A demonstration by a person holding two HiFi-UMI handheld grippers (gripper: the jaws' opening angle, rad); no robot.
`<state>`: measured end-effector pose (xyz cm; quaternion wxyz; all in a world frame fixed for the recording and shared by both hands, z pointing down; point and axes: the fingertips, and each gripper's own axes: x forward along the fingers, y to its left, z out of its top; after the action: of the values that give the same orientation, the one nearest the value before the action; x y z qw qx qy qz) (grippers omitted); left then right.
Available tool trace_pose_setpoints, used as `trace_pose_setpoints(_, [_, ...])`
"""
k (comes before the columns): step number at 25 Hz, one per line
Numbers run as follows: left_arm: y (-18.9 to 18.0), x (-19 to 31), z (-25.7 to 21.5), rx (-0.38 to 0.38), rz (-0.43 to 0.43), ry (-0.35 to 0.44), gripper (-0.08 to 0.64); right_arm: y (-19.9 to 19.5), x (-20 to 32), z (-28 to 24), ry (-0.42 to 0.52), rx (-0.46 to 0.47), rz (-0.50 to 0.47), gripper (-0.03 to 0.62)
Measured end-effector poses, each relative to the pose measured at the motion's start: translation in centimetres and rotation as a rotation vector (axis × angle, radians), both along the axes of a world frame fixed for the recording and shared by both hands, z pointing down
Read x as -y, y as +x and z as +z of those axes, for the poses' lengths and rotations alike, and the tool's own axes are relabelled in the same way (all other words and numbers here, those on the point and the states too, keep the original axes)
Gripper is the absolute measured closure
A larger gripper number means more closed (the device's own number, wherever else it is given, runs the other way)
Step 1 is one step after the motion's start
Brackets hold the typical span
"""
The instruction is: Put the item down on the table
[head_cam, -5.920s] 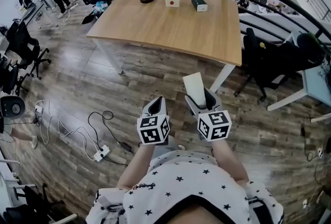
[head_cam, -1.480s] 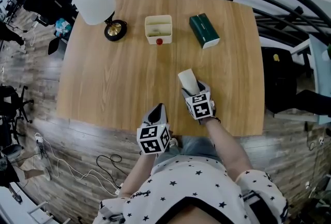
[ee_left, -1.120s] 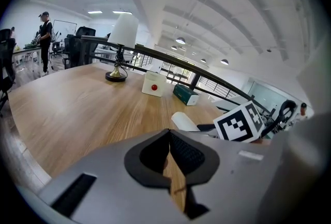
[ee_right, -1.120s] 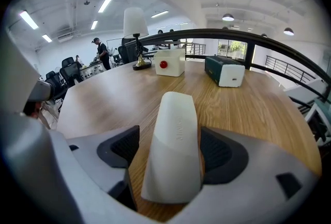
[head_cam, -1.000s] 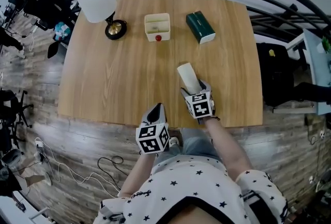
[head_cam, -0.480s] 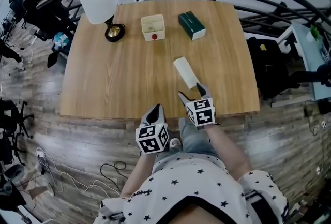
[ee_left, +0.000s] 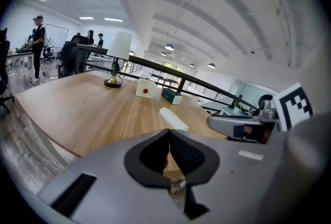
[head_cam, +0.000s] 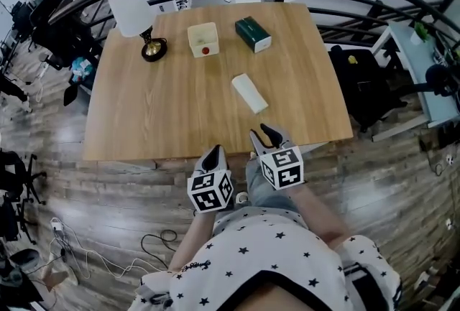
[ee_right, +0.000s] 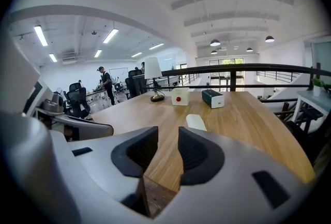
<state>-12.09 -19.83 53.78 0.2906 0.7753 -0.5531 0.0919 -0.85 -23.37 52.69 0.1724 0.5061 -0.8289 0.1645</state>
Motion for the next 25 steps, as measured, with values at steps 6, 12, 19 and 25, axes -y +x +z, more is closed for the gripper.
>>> trace_pose_setpoints(6, [0.7, -1.9, -0.3, 0.002, 0.021, 0.016, 0.546, 0.6, -3.3, -1.2, 0.035, -0.002, -0.008, 0.572])
trace_pose_setpoints(12, [1.4, -2.9, -0.5, 0.004, 0.031, 0.035, 0.546, 1.2, -5.1, -1.7, 0.054, 0.029, -0.006, 0.594])
trace_pose_setpoints(19, [1.8, -3.1, -1.1, 0.014, 0.047, 0.053, 0.546, 1.7, -6.1, -2.8, 0.081, 0.053, -0.003, 0.597])
trace_pose_setpoints(25, [1.8, -3.3, -1.2, 0.015, 0.057, 0.054, 0.547, 1.9, -6.4, -3.3, 0.104, 0.028, 0.012, 0.598])
